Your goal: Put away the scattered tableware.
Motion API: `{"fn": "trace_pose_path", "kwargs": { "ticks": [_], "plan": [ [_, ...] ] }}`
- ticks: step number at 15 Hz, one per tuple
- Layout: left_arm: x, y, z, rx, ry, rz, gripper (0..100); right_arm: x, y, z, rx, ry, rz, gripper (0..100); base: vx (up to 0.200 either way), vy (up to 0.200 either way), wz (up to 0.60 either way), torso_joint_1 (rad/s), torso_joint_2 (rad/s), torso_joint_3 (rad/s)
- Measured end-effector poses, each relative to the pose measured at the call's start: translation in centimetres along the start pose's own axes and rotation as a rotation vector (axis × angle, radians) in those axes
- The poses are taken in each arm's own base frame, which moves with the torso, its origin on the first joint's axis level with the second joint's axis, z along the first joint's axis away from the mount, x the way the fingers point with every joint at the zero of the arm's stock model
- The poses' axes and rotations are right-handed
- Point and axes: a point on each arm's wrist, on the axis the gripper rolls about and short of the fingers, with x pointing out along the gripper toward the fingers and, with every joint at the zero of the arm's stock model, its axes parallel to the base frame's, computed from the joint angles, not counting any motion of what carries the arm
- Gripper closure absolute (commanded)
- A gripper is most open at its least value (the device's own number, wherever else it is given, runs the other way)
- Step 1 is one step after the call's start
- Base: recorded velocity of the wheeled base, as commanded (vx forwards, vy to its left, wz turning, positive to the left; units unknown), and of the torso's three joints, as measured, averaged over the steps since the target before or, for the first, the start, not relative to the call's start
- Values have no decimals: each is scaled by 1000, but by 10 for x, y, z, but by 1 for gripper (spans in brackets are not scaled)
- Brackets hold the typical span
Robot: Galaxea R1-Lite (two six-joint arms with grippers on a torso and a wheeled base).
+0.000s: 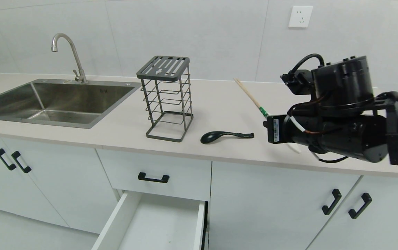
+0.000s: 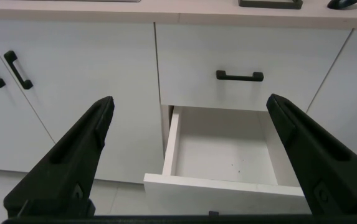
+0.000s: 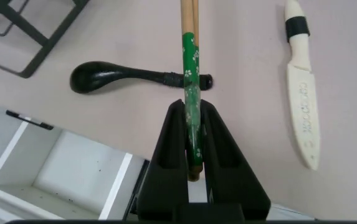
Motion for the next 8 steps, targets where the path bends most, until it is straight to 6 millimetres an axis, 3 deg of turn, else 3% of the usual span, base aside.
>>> {"fn": "trace_pose_path", "kwargs": {
  "ticks": [5, 8],
  "plan": [
    [0, 0, 0, 0, 0, 0, 0, -52, -1, -6, -65, -38, 179, 100, 0, 0, 0, 0, 0, 0],
    [0, 0, 0, 0, 0, 0, 0, -70, 3, -16, -166, -40, 281, 100, 0, 0, 0, 0, 0, 0]
  ]
}}
